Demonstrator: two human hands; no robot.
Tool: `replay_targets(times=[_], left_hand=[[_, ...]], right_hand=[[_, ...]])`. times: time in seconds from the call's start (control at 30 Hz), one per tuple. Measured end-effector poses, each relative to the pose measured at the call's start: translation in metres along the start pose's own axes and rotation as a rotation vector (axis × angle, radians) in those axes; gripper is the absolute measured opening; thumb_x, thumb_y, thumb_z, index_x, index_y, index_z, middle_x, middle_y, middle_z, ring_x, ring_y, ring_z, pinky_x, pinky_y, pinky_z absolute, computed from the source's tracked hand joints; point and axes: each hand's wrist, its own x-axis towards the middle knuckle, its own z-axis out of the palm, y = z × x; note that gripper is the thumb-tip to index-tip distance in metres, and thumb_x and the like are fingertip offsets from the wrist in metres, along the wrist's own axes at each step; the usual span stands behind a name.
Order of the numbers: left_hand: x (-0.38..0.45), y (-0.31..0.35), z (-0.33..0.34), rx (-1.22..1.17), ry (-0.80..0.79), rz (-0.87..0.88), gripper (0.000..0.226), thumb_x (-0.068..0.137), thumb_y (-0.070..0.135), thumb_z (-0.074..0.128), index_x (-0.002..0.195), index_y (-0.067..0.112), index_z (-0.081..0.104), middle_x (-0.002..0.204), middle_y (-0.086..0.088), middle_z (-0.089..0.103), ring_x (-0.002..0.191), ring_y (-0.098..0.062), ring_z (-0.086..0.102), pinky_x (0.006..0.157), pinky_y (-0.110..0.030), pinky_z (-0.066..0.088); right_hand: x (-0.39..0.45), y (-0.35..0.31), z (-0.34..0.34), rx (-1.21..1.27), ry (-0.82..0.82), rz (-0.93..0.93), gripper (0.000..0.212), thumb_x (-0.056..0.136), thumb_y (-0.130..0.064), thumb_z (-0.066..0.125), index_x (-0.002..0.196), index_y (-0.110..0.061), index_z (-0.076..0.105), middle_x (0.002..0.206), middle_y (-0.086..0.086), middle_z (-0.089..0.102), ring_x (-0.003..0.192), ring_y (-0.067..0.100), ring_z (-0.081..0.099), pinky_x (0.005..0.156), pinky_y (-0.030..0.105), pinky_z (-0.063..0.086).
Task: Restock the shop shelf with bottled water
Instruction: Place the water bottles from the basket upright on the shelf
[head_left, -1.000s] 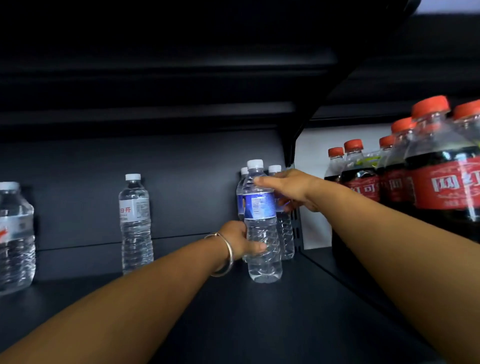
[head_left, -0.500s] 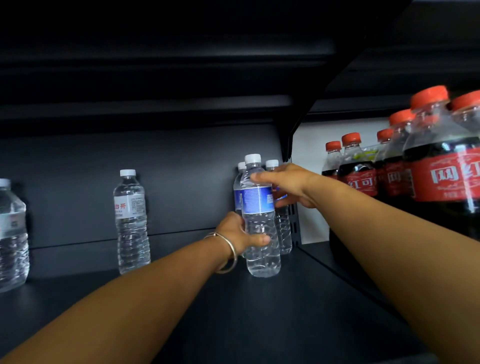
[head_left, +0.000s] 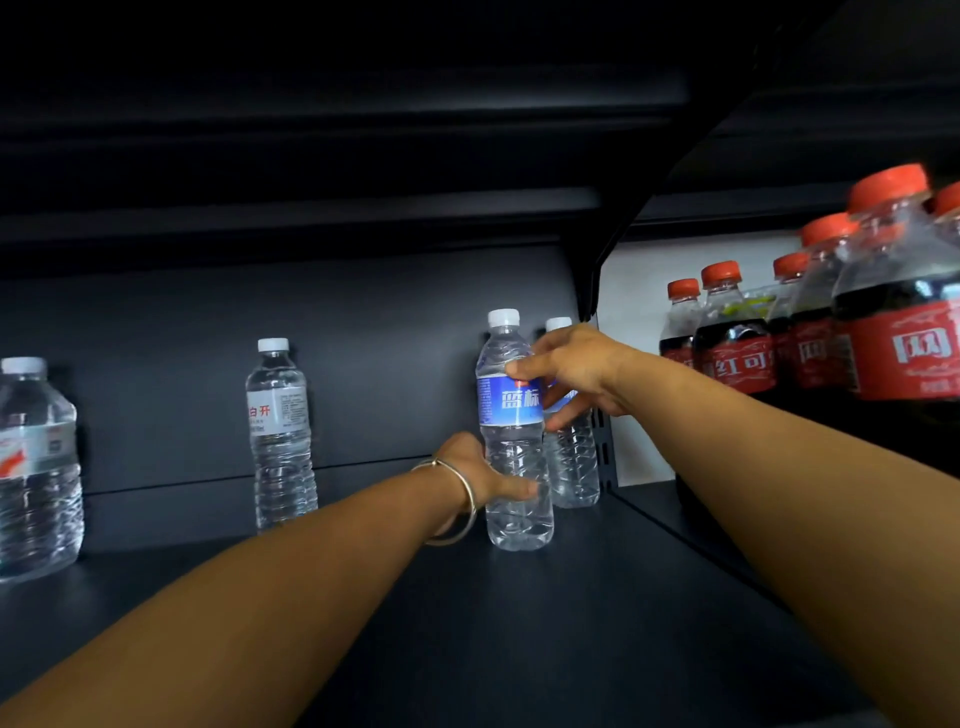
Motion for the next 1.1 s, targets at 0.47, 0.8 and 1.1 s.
replay_targets(times=[0.47, 0.8, 1.1], left_hand=[[0.025, -0.038, -0.026, 0.111, 0.187, -0.062, 0.041, 0.07, 0.014, 0.08, 0.107, 0.007, 0.065, 0.109, -0.011, 0.069, 0.098, -0.028, 0.066, 0.092, -0.041, 0.051], [0.039, -0.034, -0.02, 0.332, 0.272, -0.091, 0.05, 0.076, 0.021, 0.076, 0.119, 0.004, 0.057, 0.12, -0.012, 0.062, 0.108, -0.028, 0.061, 0.094, -0.033, 0.048], [0.033, -0.022, -0.015, 0.595, 0.246, -0.099, 0.047, 0.087, 0.024, 0.064, 0.126, 0.0, 0.05, 0.126, -0.015, 0.057, 0.116, -0.03, 0.056, 0.098, -0.032, 0.045]], right_hand=[[0.034, -0.014, 0.054, -0.067, 0.063, 0.019, 0.028, 0.09, -0.003, 0.059, 0.117, 0.004, 0.055, 0.101, 0.025, 0.067, 0.079, 0.033, 0.067, 0.073, 0.044, 0.058], [0.035, -0.004, 0.05, -0.204, 0.038, 0.031, 0.033, 0.095, 0.009, 0.041, 0.125, 0.003, 0.052, 0.12, 0.025, 0.06, 0.103, 0.039, 0.064, 0.088, 0.046, 0.053], [0.024, 0.013, 0.036, -0.51, 0.024, -0.033, 0.048, 0.093, 0.01, 0.041, 0.135, -0.011, 0.048, 0.136, 0.011, 0.051, 0.109, 0.028, 0.061, 0.092, 0.038, 0.052]])
